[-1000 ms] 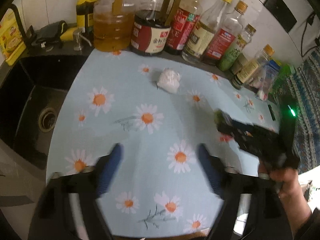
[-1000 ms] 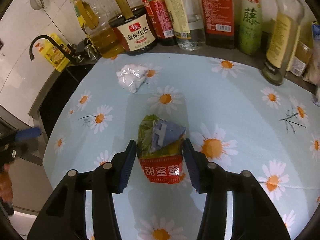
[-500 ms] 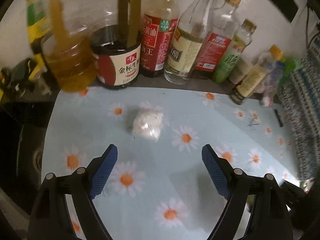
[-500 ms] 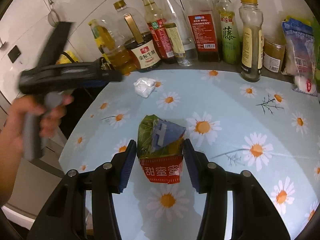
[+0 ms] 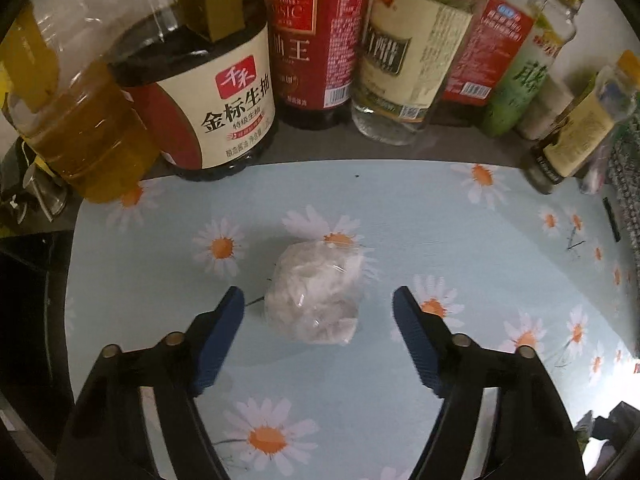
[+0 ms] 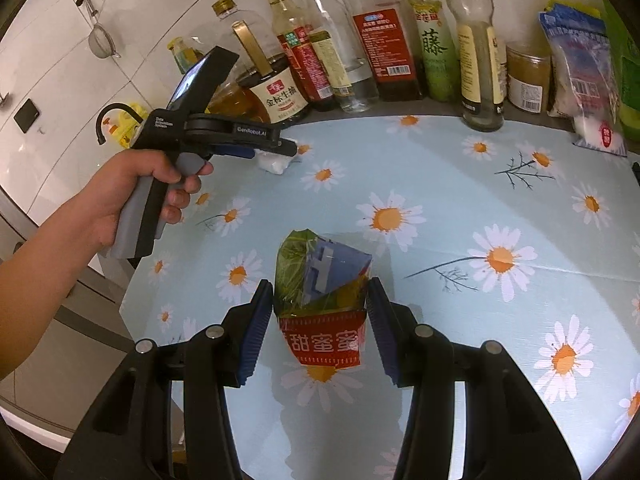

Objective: Collect trash
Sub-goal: 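Grasp the clear tissue bag with the left gripper while the right holds the packet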

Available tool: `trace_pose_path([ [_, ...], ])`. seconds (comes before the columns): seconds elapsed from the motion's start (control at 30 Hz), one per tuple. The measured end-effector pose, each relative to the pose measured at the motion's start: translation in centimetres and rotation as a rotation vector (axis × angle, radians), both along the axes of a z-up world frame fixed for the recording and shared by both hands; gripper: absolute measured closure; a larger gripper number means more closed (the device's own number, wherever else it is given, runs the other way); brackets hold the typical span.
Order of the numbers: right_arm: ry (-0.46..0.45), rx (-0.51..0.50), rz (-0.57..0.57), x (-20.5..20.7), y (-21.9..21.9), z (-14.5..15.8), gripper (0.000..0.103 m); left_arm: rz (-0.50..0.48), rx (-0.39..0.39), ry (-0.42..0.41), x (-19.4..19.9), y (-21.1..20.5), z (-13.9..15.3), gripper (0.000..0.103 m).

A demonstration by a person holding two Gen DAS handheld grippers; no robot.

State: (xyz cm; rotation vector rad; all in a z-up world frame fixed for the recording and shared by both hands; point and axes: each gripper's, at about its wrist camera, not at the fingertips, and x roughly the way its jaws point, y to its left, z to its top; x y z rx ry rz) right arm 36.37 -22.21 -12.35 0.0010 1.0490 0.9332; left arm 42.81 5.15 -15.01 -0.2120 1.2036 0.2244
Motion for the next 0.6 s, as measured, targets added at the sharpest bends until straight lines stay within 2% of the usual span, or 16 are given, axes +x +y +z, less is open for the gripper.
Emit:
trace_pose_path([
  [0.13,0.008,0.006,-0.014,0.6,-0.3,-0.1,0.054,0.025,0.003,0.004,0.3,0.3,-0.6,0.050],
  [0.17,0.009,0.007,-0.013,0.6,-0.3,0.0,0.054,0.025,0.003,0.005,0.4,0.3,-0.7,0.051],
  [0.3,0.007,0.017,0.001,0.5,-0.1,0.1,0.054,0.009,0.020,0.004,0.4,0.1,-0.6,0.053],
  [0.6,0.009,0.028,0.030,0.0,0.3,0.0,0.054,0.031,-0.004,-0.018,-1.7,-0.1,0.8,0.054],
])
